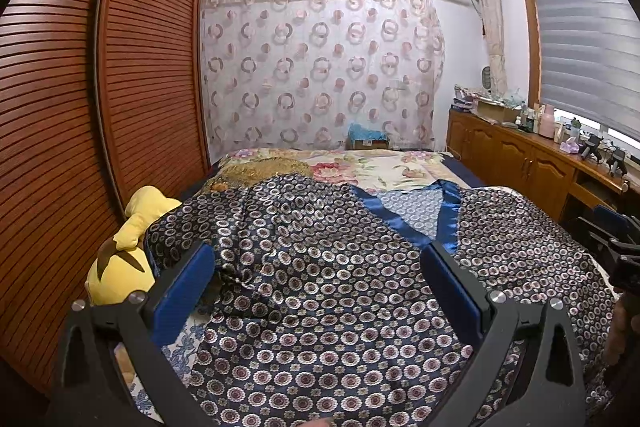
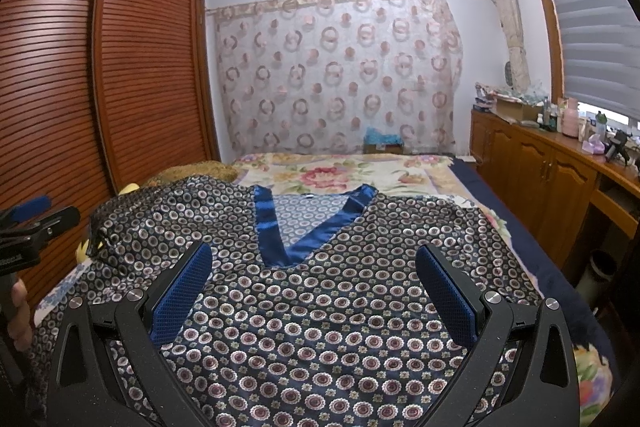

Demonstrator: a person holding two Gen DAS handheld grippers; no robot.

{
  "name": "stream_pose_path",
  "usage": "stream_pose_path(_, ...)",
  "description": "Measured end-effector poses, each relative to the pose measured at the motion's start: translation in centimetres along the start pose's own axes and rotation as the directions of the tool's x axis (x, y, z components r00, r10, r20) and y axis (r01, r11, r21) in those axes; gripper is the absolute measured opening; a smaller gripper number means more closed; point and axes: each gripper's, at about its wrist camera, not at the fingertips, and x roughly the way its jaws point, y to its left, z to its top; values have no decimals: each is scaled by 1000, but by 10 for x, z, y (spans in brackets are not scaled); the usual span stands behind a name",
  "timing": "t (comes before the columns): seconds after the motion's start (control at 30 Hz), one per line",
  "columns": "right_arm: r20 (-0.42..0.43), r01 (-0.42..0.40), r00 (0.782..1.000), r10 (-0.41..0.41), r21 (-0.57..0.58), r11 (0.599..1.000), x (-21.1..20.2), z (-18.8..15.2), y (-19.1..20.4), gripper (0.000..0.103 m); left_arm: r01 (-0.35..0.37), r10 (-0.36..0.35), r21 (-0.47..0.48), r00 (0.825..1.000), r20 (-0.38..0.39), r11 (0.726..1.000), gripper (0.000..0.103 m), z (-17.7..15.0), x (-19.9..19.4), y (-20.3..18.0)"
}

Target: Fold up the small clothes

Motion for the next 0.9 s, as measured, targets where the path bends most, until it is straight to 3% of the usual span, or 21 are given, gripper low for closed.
stream_pose_path(0.57,-81,-126,990,119,-95,987,35,-9,34,103,-53,53,1,995,-89,999,103,-15,29,48)
stream_pose_path(0.9,-157,-235,964,213,-139,962,64,-8,64,103,-53,55,21,988,-142,998,103,-20,46,88)
